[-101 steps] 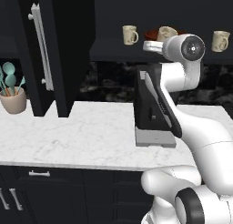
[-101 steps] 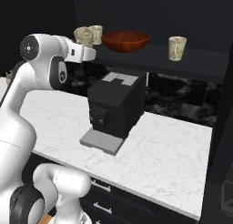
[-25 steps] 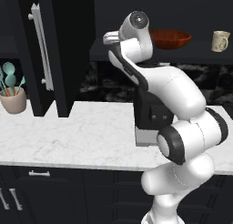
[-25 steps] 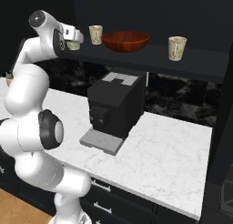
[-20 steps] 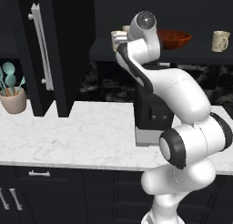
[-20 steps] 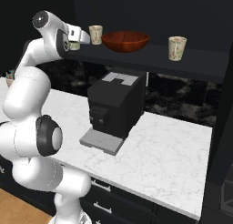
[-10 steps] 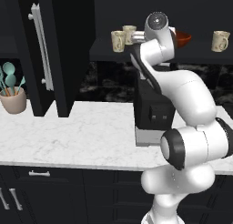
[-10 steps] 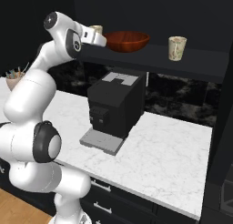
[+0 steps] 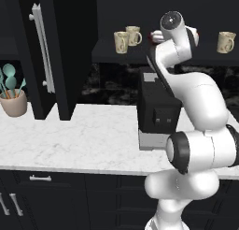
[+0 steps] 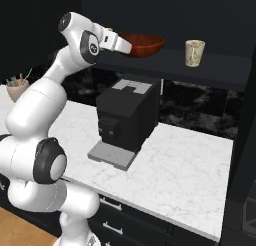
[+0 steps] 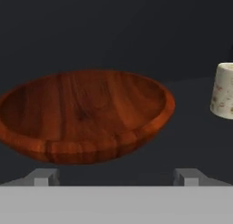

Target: Gather all objects into one cabinet and sort the glasses and bowls to opposite sides.

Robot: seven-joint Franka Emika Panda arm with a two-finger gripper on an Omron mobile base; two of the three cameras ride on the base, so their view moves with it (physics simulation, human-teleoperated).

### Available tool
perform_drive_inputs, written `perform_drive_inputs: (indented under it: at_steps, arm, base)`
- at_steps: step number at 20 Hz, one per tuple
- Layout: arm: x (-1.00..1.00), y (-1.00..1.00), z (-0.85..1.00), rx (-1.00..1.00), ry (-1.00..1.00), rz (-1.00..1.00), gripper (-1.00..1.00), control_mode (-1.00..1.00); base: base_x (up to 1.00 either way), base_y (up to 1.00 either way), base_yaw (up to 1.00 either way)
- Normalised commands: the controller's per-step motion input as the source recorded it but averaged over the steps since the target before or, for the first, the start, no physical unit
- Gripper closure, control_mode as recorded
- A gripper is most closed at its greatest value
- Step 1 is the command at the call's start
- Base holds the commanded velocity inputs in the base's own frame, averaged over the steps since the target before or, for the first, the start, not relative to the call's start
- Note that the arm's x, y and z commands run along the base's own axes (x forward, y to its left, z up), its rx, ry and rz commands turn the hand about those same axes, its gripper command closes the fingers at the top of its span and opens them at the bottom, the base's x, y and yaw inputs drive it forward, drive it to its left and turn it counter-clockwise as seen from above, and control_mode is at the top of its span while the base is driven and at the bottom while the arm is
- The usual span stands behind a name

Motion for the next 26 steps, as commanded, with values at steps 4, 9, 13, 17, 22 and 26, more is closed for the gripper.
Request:
perform_drive_inputs:
  at_steps: [4,9,13,17,22,26]
  arm:
    - [-0.13,-0.66,0.01,0.00,0.00,-0.18,-1.00,-1.00]
    - [-0.07,-0.70,0.00,0.00,0.00,-0.11,-1.00,-1.00]
    - [-0.10,-0.79,0.00,0.00,-0.01,-0.03,-1.00,-1.00]
    - [-0.23,-0.70,0.04,0.00,-0.04,-0.01,-1.00,-1.00]
    - [-0.13,-0.23,0.02,0.00,-0.04,0.00,-1.00,-1.00]
    - [-0.04,0.00,0.00,0.00,0.00,0.00,-1.00,-1.00]
  base:
    - [0.00,0.00,0.00]
    - [0.00,0.00,0.00]
    - [0.00,0.00,0.00]
    - [0.00,0.00,0.00]
    - [0.00,0.00,0.00]
    - [0.00,0.00,0.00]
